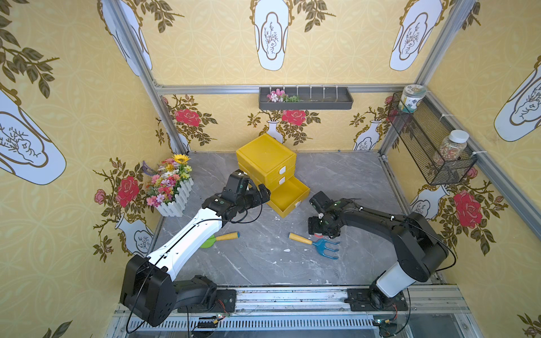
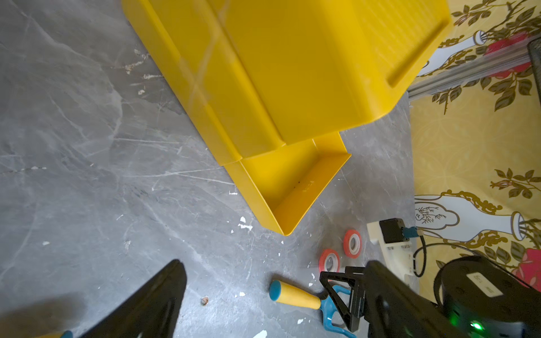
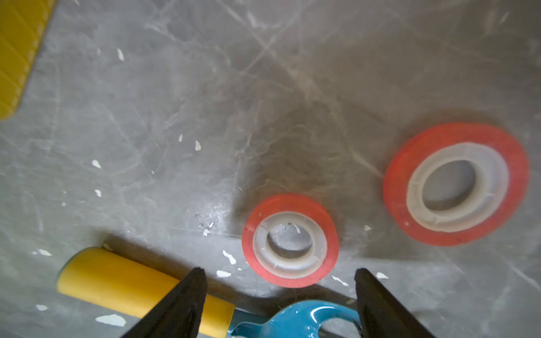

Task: Place the transparent tape into the drawer according to color
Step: Pick up the tape at the center of the board.

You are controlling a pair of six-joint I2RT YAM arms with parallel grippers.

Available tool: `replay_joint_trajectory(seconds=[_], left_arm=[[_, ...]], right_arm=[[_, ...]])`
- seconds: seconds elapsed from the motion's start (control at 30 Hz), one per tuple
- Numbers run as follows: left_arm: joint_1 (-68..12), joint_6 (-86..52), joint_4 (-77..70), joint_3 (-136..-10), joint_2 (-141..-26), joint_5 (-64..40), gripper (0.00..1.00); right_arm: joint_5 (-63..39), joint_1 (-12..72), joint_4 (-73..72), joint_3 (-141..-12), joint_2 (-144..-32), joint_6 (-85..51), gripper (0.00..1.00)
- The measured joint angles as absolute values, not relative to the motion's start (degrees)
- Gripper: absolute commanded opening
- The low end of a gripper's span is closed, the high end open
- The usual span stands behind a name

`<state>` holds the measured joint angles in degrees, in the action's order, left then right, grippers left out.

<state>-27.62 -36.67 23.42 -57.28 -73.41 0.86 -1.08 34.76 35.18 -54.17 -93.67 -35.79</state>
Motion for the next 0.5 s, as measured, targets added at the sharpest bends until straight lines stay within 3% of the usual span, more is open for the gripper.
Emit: replay_joint_trajectory(seconds=[0.5], left_arm=[[-27.55, -36.69, 22.35, -56.86, -74.0, 1.34, 1.0]], right_arm=[[3.29, 36.8, 35.53, -55.44, -97.54, -35.31, 0.65]])
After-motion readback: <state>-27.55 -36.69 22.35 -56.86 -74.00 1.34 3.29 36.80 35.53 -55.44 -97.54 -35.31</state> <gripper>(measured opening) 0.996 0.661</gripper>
